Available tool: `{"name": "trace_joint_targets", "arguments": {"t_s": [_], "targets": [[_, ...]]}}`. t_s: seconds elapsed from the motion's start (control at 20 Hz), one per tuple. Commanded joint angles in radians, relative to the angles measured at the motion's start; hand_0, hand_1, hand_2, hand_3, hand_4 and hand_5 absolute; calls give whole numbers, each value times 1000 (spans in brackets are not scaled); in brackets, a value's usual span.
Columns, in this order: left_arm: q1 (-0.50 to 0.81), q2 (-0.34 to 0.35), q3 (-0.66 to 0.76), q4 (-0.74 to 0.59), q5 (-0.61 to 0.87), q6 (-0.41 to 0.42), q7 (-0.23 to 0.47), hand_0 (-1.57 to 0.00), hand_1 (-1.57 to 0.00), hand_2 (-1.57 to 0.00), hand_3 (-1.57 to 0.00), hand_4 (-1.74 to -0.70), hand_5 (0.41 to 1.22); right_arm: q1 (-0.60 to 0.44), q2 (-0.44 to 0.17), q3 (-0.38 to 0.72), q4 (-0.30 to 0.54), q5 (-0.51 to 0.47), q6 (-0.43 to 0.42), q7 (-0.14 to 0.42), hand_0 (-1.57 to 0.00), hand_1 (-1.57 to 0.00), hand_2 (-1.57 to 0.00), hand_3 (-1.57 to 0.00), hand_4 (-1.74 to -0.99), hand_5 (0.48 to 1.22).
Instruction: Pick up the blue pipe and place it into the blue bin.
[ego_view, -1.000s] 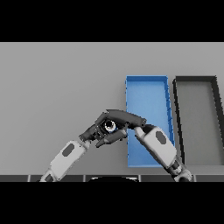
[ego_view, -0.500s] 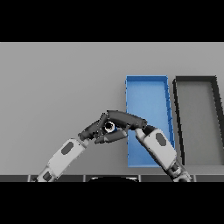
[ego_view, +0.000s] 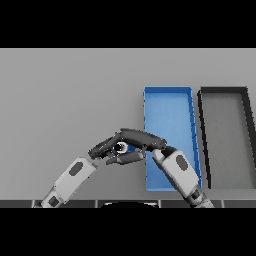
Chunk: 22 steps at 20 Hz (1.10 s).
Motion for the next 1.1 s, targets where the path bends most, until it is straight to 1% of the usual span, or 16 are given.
{"name": "trace_joint_targets", "arguments": {"t_s": [0.0, 0.1, 0.15, 0.2, 0.25, 0.4, 0.5, 0.6, 0.65, 0.7, 0.75, 0.85, 0.9, 0.95, 1.0, 1.05], "targets": [[4, 2, 0, 1, -4, 6, -2, -131, -107, -109, -44, -854, 794, -5, 3, -7, -5, -3, -1, 10, -1568, -1568, -1568, -1567, -1484, 1217], [-17, 2, 8, 18, -6, 5, 2, -83, -68, -69, -28, -826, 719, -5, 18, -10, -10, 12, -7, 9, -1569, -1569, -1569, -1569, -1485, 1219], [-2, 2, 7, 19, -4, 9, -16, -66, -54, -55, -22, -828, 689, 1, 22, -14, -13, 16, -7, 10, -1570, -1570, -1570, -1569, -1485, 1219], [2, -2, 8, 6, 3, 15, 26, -53, -43, -44, -17, -830, 659, -2, 25, -21, -5, 18, -2, 9, -1570, -1570, -1570, -1570, -1485, 1219], [8, -10, 13, 12, 8, 24, 20, -42, -34, -35, -14, -842, 636, -1, 31, -23, -4, 24, 2, 13, -1570, -1570, -1570, -1570, -1487, 1220], [31, -9, 15, 12, 33, 25, 91, -21, -17, -17, -7, -873, 612, 9, 45, -38, -9, 20, 3, 1, -1571, -1571, -1571, -1570, -1491, 1220], [35, 0, 15, -8, 29, 32, 81, -13, -11, -11, -4, -881, 593, 1, 74, -63, -10, -84, -19, 89, -1571, -1571, -1571, -1571, -1492, 1221], [38, 2, 12, -8, 22, 35, 95, -8, -6, -7, -2, -876, 555, -22, 90, -94, -14, -218, -47, 160, -1571, -1571, -1571, -1571, -1492, 1221], [38, -1, 9, -16, 23, 37, 108, -6, -5, -5, -1, -873, 543, -46, 98, -111, -15, -287, -81, 204, -1571, -1571, -1571, -1571, -1493, 1221], [38, -1, 4, -18, 18, 37, 113, -5, -4, -4, -1, -870, 535, -78, 93, -129, -22, -343, -114, 249, -1571, -1571, -1571, -1571, -1494, 1221], [36, 0, 5, -10, 20, 33, 116, -4, -3, -3, -1, -868, 529, -100, 73, -132, -28, -386, -136, 261, -1571, -1571, -1571, -1571, -1494, 1221], [45, 4, 10, -7, 28, 31, 127, -2, -1, -1, 0, -865, 515, -172, 32, -146, -13, -422, -188, 263, -1571, -1571, -1571, -1571, -1492, 1221], [47, 7, 10, -9, 31, 25, 116, -1, -1, -1, 0, -865, 509, -203, 10, -146, -14, -441, -221, 262, -1571, -1571, -1571, -1571, -1492, 1221], [40, 4, 8, -5, 27, 26, 123, -1, -1, -1, 0, -864, 503, -262, -22, -168, -5, -469, -258, 259, -1571, -1571, -1571, -1571, -1493, 1221], [46, 4, 2, -10, 21, 26, 111, -1, 0, 0, 0, -863, 498, -316, -38, -187, -11, -491, -271, 256, -1571, -1571, -1571, -1571, -1494, 1221], [44, 0, 1, -27, 26, 30, 119, 0, 0, 0, 1, -863, 493, -365, -52, -207, 4, -484, -267, 234, -1571, -1571, -1571, -1571, -1494, 1221]]}}
